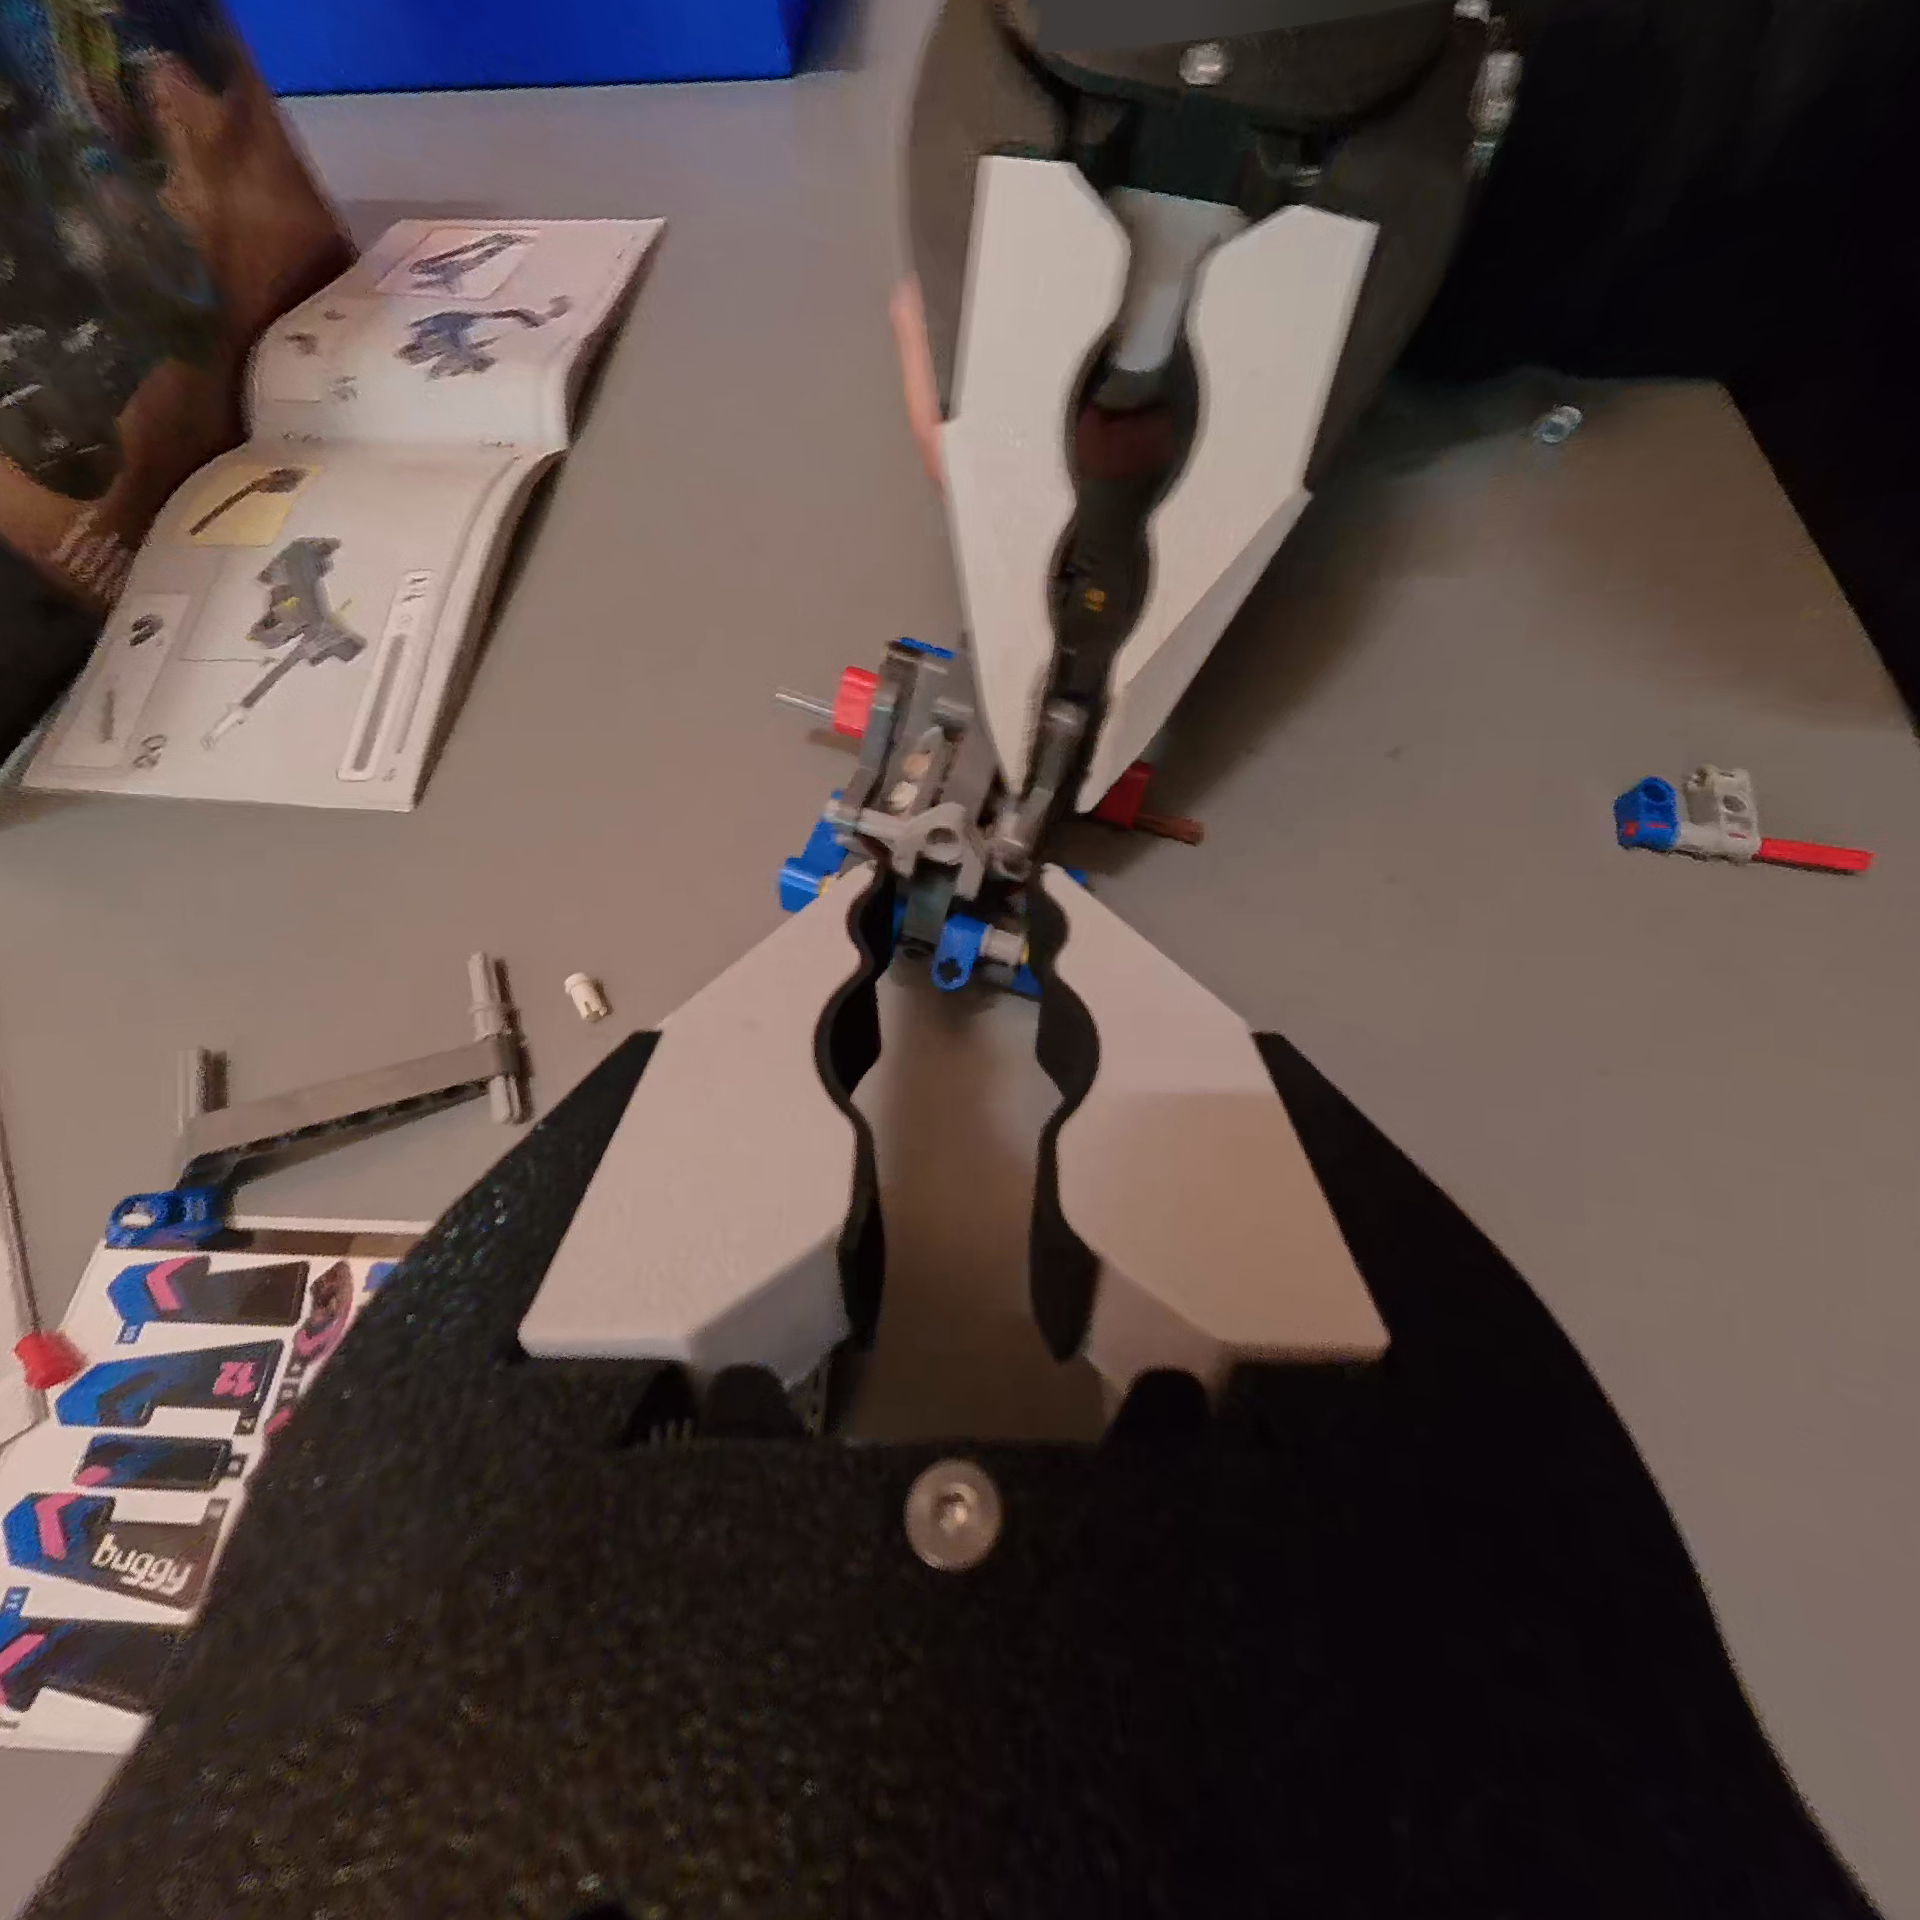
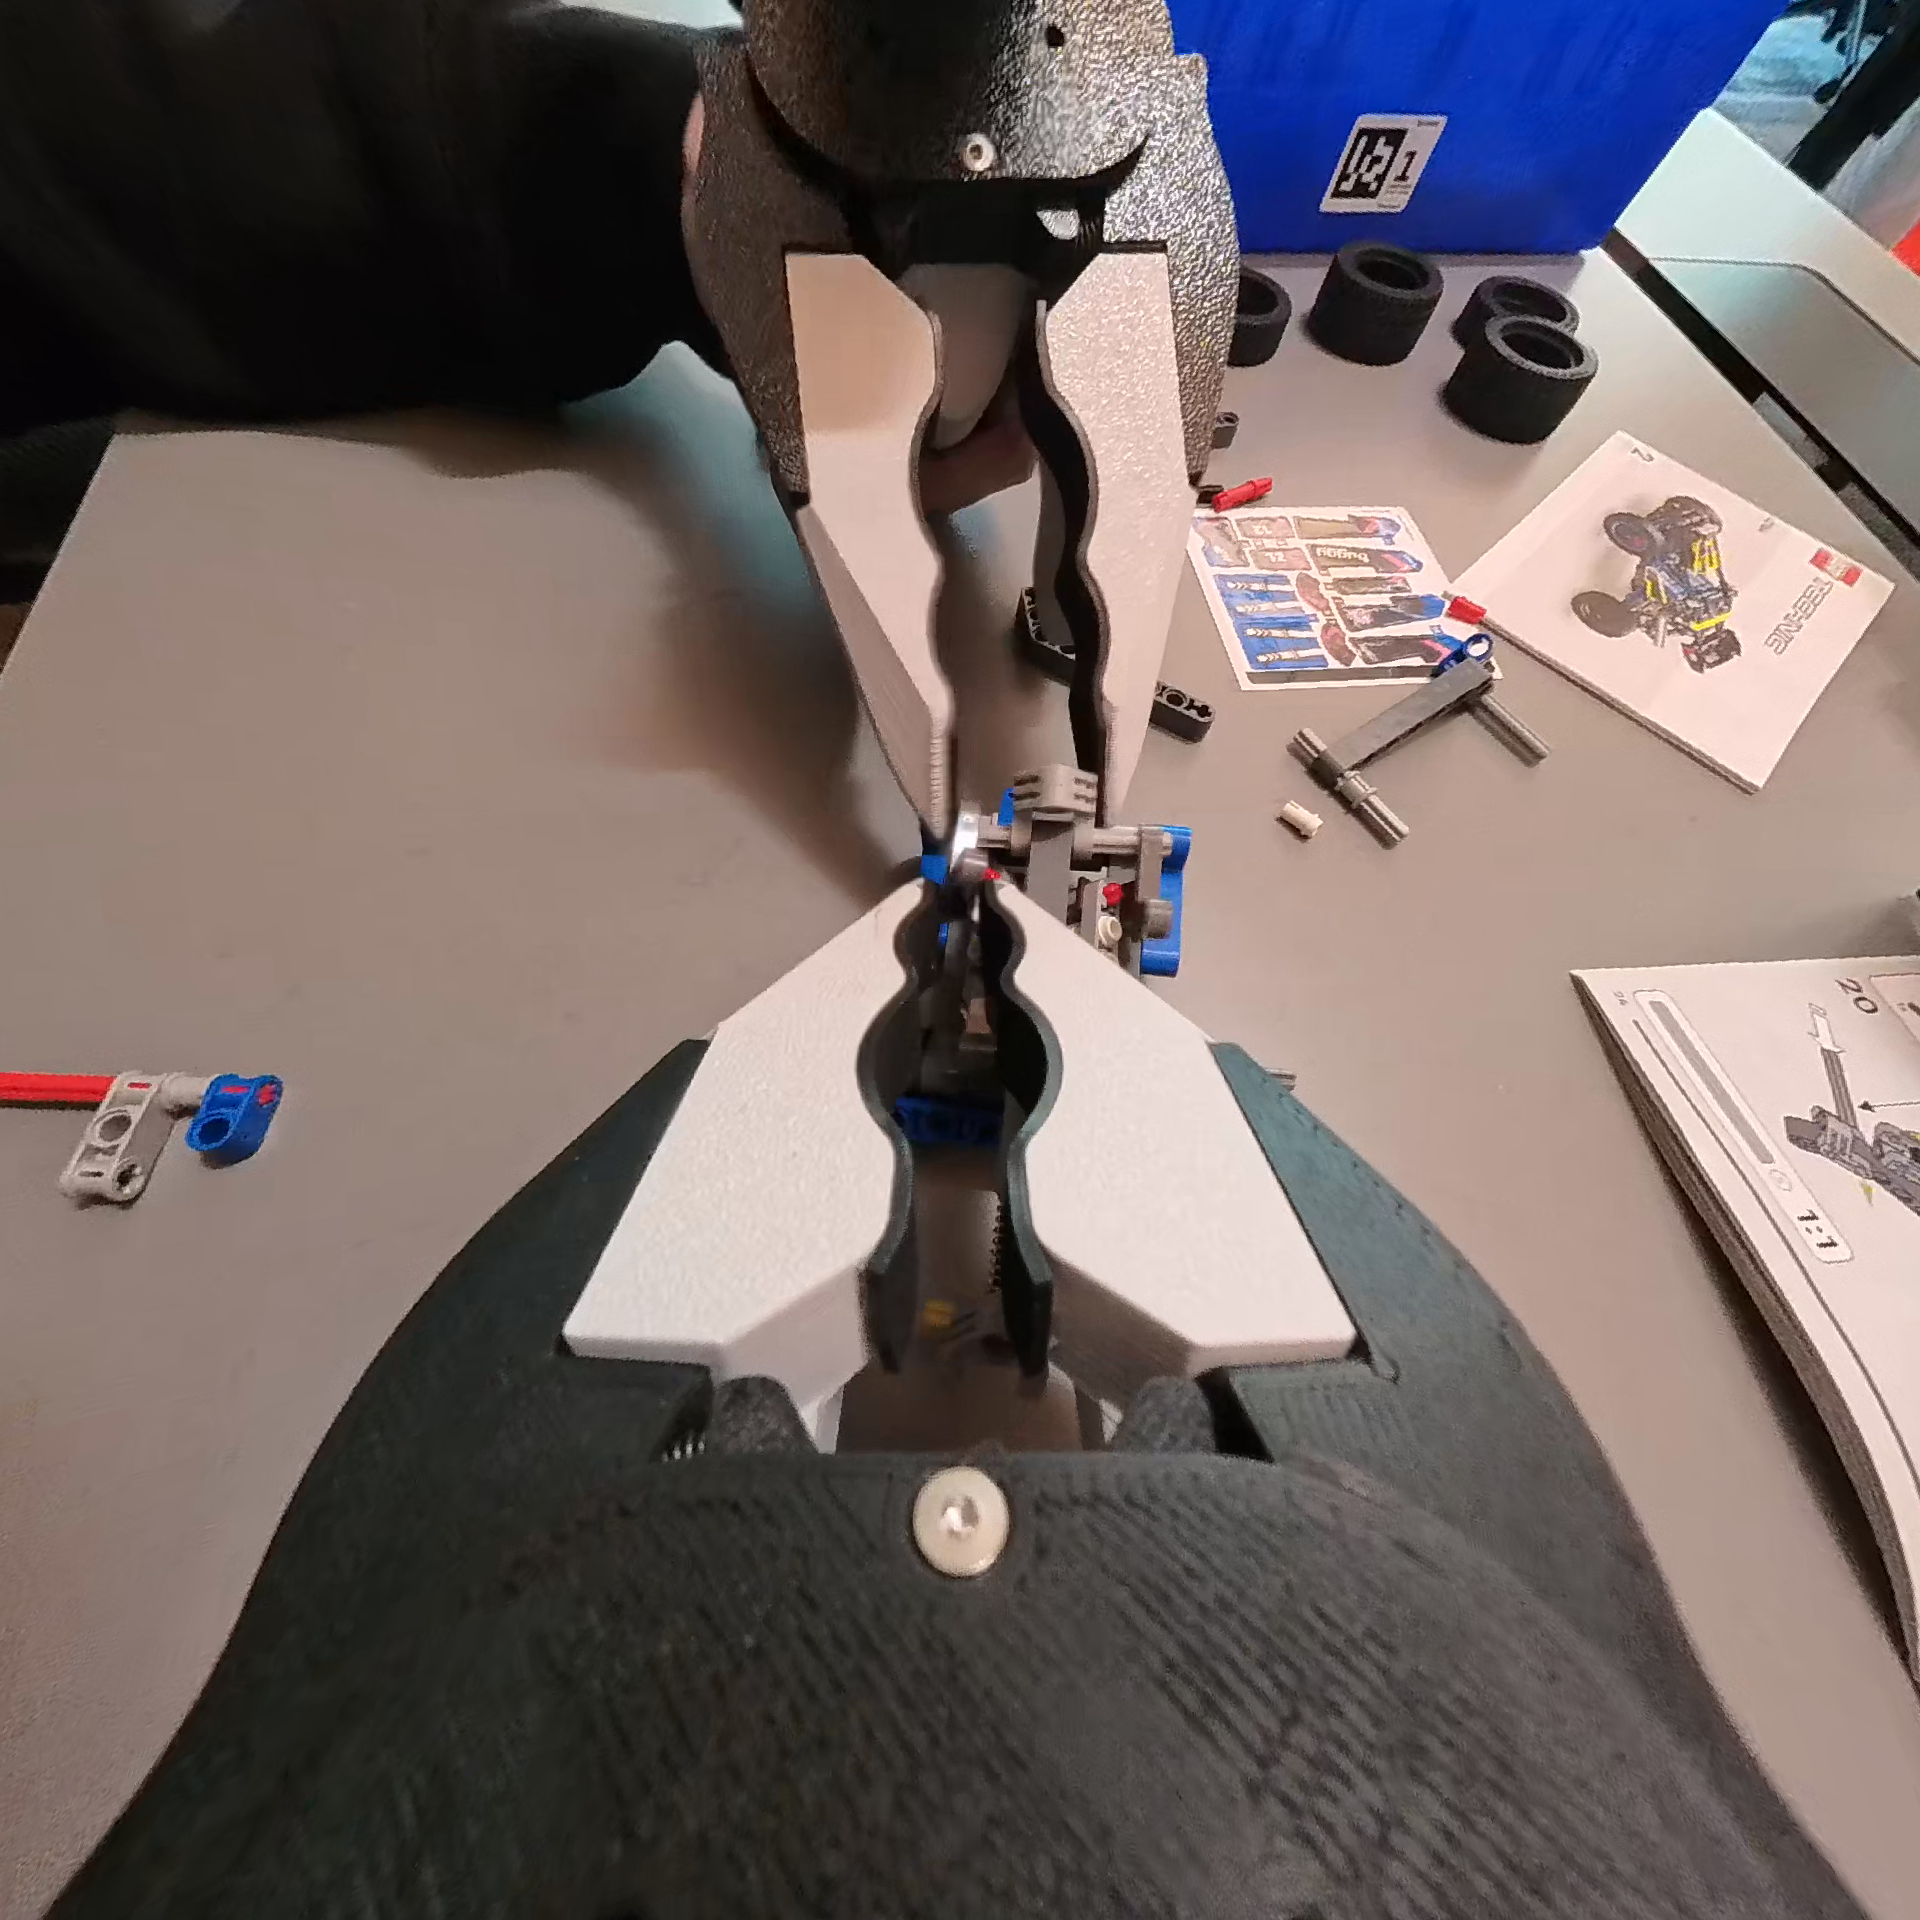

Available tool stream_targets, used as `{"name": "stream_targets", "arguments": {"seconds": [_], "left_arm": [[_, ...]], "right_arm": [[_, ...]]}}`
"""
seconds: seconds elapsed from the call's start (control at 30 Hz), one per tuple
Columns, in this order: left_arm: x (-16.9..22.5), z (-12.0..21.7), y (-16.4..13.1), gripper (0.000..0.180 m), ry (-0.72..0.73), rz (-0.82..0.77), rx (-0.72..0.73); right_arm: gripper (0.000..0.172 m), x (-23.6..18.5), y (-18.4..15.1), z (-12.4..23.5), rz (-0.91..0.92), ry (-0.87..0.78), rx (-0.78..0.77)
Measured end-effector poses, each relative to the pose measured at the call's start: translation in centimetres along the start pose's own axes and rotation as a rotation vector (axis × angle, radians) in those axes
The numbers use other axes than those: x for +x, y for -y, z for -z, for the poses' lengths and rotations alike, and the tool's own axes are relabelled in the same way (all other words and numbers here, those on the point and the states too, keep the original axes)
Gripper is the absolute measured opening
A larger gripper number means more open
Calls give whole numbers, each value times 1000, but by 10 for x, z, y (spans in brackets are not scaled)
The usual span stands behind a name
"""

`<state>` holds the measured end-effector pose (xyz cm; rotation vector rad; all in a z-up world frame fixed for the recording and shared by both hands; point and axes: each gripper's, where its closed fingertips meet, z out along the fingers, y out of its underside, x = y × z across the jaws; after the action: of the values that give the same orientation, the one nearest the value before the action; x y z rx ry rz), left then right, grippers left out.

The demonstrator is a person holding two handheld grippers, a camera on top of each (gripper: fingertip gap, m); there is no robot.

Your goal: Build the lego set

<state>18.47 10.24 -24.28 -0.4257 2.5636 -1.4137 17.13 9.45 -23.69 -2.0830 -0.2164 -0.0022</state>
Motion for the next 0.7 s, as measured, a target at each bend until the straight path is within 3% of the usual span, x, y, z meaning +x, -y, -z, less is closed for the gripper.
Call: {"name": "stream_targets", "arguments": {"seconds": [0.37, 0.53, 0.7], "left_arm": [[1, 0, 0, 22, 12, -14, 0], [7, 0, -2, 36, -15, -41, -10], [5, 0, 0, 34, 1, -33, -12]], "right_arm": [[0, -1, -2, 1, 50, -52, -16], [0, -2, -3, -1, 72, -44, -61], [1, -2, -2, -2, 73, -48, -78]]}}
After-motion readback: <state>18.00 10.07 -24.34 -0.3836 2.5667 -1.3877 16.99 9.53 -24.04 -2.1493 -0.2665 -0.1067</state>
